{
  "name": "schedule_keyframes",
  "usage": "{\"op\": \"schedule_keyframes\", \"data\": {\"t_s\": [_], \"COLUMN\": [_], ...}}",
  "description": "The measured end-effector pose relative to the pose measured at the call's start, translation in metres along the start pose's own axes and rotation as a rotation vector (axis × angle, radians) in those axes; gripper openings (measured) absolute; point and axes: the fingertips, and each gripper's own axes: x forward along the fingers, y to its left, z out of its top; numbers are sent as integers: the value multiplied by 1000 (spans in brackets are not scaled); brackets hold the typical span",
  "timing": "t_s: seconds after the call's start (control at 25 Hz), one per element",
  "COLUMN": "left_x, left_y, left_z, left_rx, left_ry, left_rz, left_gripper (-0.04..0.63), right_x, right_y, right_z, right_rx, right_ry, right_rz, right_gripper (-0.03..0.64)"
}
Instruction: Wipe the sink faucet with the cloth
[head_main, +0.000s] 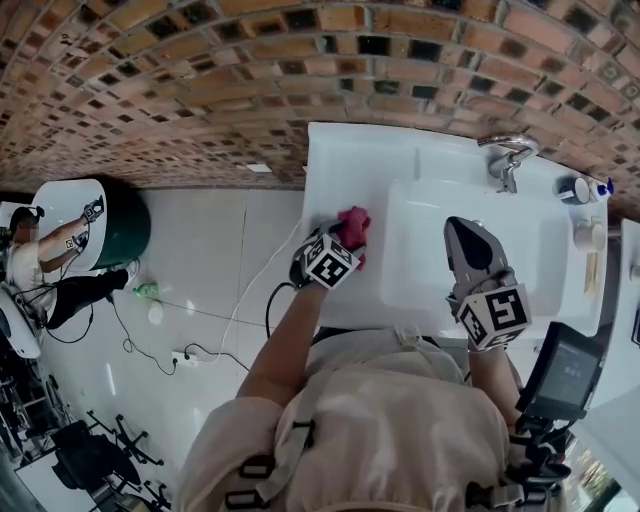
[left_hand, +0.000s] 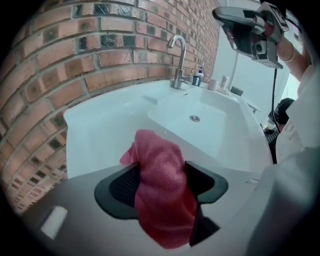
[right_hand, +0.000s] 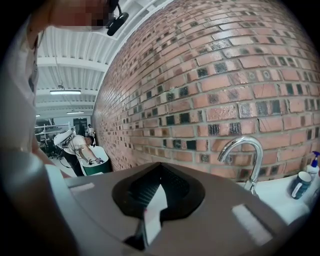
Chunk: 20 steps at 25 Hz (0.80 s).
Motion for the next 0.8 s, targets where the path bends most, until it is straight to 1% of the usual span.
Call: {"op": "schedule_keyframes", "data": {"t_s": [0.12, 0.2, 0.24, 0.28, 0.36, 0.48, 0.56, 0.64, 0.72, 0.8], "left_x": [1, 0, 0, 0, -1, -7, -14, -25, -42, -62], "left_y": [0, 1, 2, 2, 3, 5, 8, 11, 13, 11], "left_z": [1, 1, 1, 1, 1, 7, 19, 42, 76, 118], "left_rx": [-25, -35, -41, -46, -53, -51, -43, -26, 12, 66], "left_ry": [15, 12, 9, 7, 8, -5, -37, -90, -164, -257], "left_rz": [-8, -18, -23, -29, -44, -50, -37, -15, 12, 32], "left_gripper": [271, 212, 167, 151, 128, 115, 115, 115, 115, 115], "right_x": [2, 3, 3, 3, 2, -2, -6, -10, -15, -21], "right_y": [0, 0, 0, 0, -1, -3, -4, -7, -11, -16], "right_z": [3, 4, 4, 5, 6, 10, 15, 18, 21, 26], "right_rx": [-2, -3, -4, -5, -9, -12, -17, -21, -25, -29], "right_ry": [-9, -11, -11, -11, -15, -29, -41, -49, -57, -72], "right_rz": [6, 9, 10, 10, 9, -1, -9, -19, -33, -50], "right_gripper": [-6, -6, -6, -6, -6, -6, -6, -6, -6, -6]}}
